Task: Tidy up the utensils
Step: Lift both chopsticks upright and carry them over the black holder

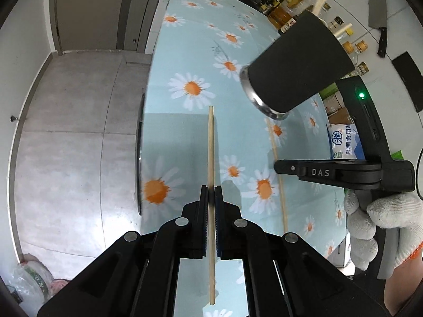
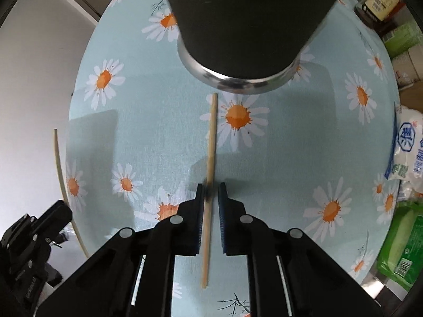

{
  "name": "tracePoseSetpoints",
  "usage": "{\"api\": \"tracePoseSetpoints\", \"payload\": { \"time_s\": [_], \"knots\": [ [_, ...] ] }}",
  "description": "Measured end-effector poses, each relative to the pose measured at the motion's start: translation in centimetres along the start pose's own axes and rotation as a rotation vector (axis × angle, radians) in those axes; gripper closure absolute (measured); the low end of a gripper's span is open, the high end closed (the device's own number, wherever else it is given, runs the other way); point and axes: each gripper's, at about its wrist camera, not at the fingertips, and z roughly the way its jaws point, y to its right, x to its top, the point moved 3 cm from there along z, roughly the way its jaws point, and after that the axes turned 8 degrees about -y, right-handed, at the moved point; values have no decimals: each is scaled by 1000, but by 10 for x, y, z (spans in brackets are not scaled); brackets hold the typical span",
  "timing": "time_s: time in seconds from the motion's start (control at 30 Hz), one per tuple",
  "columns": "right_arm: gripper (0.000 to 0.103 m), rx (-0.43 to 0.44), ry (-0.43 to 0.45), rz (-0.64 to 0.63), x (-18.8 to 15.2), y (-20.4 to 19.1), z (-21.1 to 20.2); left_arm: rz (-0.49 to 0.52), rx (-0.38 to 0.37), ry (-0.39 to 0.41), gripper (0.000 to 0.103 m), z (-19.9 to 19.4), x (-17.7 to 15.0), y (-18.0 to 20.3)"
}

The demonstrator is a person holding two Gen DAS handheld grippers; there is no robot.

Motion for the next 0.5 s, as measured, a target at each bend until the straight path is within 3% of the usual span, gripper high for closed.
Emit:
{"api": "tracePoseSetpoints", "payload": {
  "time_s": [0.27,0.4,0.5],
  "knots": [
    [97,-70,-5,23,6,-19,8,46,-26,-3,100,-6,-5,-4],
    [98,-28,-6,61,-1,-21,6,79,-21,-24,100,-7,-3,-1],
    [97,15,12,71,-19,2,-10,109,-13,-32,100,-8,-2,6]
  ]
}}
